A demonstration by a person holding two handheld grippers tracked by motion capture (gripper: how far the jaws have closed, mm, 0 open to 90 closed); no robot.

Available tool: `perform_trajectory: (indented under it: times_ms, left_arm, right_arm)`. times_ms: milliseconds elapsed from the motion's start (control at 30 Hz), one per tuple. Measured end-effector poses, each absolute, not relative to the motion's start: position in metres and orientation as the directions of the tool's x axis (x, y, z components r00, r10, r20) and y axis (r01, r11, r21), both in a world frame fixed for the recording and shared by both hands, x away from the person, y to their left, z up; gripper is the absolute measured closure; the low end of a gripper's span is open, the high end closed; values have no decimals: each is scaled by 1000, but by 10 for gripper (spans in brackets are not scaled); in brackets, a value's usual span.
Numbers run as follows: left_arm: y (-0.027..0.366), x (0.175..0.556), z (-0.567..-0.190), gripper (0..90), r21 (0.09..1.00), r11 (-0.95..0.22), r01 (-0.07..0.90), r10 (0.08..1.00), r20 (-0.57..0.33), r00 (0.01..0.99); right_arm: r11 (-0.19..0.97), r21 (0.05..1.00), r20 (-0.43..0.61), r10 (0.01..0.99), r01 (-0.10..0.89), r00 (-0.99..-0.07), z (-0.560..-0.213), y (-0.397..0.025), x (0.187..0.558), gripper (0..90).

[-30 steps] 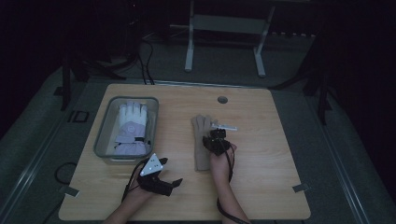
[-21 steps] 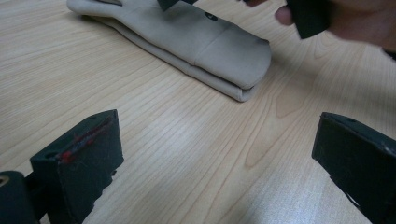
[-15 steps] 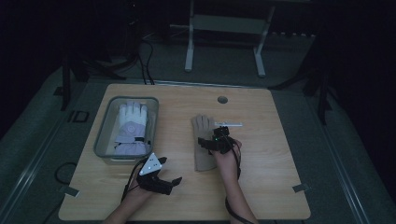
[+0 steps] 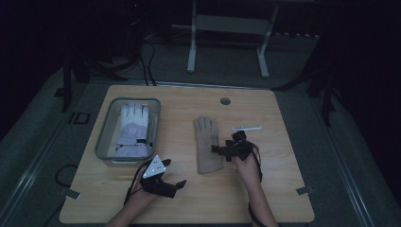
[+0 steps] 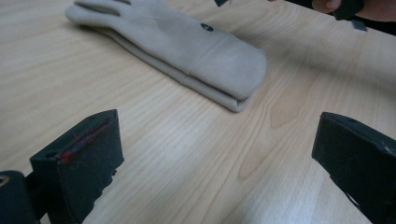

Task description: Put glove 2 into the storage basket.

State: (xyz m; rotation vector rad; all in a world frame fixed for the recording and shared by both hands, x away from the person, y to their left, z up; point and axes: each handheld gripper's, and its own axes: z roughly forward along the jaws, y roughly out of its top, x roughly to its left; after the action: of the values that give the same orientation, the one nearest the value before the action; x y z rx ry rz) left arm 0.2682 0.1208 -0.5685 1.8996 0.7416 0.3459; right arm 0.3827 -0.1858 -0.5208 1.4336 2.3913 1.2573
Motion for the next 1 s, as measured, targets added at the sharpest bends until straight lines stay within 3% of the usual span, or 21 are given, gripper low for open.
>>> perform_trajectory:
  times_ms: [167,400,533,767,867,1000]
  left_arm:
    - [115,272,-562,20,903,-277,329,626,-90,775]
    - [107,283,-557,21,879,-299,371,605,-126,786]
    - [95,290,-555,22,852,-363,378,597,-100,796]
    - [72,298,-549,68,828,-470,307,517,-24,856]
    - [63,302,-548,138,812,-506,291,498,0,867]
    - [48,309,-550,138,784,-560,269,473,36,880]
  right_arm:
    - [250,684,322,739,685,-592,-522,-189,382,114]
    - [283,688,281,745,669,-604,-516,-188,391,173]
    - [299,684,266,747,665,-609,-514,-186,401,231]
    - [271,689,272,763,672,-587,-513,-181,418,241]
    - [270,681,276,766,681,-580,-514,-176,425,240]
    - [265,669,285,771,694,-569,-518,-167,435,239]
